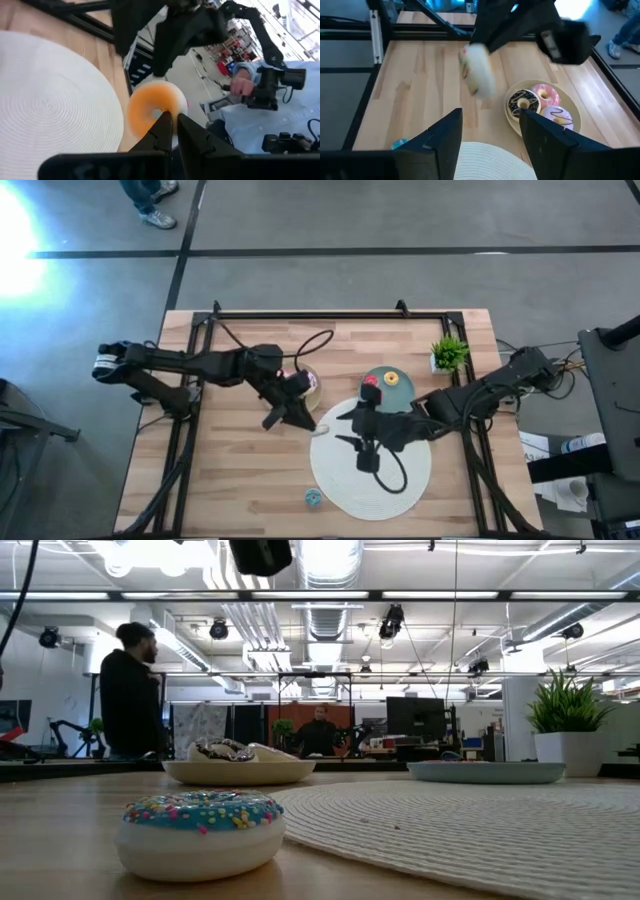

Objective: Pick & Place donuts
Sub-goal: Put the small orange donut on the blue plate, then put the small blue donut on the blue plate

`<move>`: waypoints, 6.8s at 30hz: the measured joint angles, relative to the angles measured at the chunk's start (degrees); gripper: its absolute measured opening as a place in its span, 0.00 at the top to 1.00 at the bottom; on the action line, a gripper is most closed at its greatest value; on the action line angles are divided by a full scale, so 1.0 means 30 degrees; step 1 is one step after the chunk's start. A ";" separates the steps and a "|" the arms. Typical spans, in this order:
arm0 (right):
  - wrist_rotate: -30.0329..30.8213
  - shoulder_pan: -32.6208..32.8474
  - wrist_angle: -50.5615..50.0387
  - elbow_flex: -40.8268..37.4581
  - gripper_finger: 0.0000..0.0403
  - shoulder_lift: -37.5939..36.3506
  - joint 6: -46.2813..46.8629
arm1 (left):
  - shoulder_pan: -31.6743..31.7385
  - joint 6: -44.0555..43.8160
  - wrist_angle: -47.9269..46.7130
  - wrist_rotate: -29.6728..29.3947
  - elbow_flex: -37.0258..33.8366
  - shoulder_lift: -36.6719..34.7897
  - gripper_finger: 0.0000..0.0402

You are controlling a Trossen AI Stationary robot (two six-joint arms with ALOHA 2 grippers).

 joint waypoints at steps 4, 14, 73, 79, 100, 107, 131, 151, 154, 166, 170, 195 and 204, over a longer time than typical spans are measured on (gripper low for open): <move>-0.0052 -0.0253 0.0022 0.0000 0.53 -0.0007 -0.0079 | -0.0026 -0.0070 0.0195 0.0130 -0.0363 0.0005 1.00; -0.0861 -0.0569 0.0646 -0.0007 0.53 0.0343 -0.1118 | -0.0026 -0.0507 0.2107 0.0354 -0.0410 0.1248 1.00; -0.5532 -0.2403 -0.8826 -0.6045 0.97 -0.2404 1.0914 | -0.0462 0.0513 -0.0875 -0.6436 -0.0046 0.1103 0.67; -0.6751 -0.4612 -0.5027 -1.1688 0.97 -0.6109 1.5421 | -0.1123 0.0530 -0.1009 -0.7352 -0.0046 0.0972 0.67; -0.7445 -1.1483 -0.1770 -1.6892 0.96 -0.6521 1.4994 | -0.1592 0.0491 -0.1354 -0.8243 -0.0075 0.0972 0.67; -0.6848 -1.1483 -0.1857 -1.6347 0.79 -0.5150 1.4440 | -0.1588 0.0513 -0.1734 -0.8246 -0.0106 0.0972 0.67; -0.4446 -0.8316 -0.6127 -1.1651 0.66 -0.5579 0.8382 | -0.3760 0.3323 -0.4857 -0.8279 -0.0374 0.0856 0.67; -0.3426 -0.0131 -0.5706 -1.0535 0.70 -0.5437 1.4416 | -1.2714 0.8847 -0.5236 -1.4841 0.0673 0.6915 0.67; -0.3316 0.0633 -0.5631 -1.0542 0.69 -0.5332 1.5495 | -1.3100 0.9502 -0.5275 -1.6389 0.1610 0.8663 0.67; -0.2943 0.1844 -0.5625 -1.0557 0.69 -0.5304 1.7427 | -1.3024 1.0421 -0.5211 -1.7678 0.4100 1.1775 0.68; -0.2936 0.1842 -0.5631 -1.0557 0.70 -0.5304 1.7418 | -1.3024 1.0370 -0.5197 -1.7610 0.4100 1.2192 0.73; -0.2462 0.1835 -0.5718 -1.0687 0.71 -0.5304 1.7915 | -1.2118 1.3175 -0.3084 -1.7792 0.4020 1.3173 0.87; -0.2498 0.1828 -0.5717 -1.0870 0.71 -0.5311 1.8056 | -1.2076 1.2388 -0.3986 -1.8530 0.4151 1.2789 0.80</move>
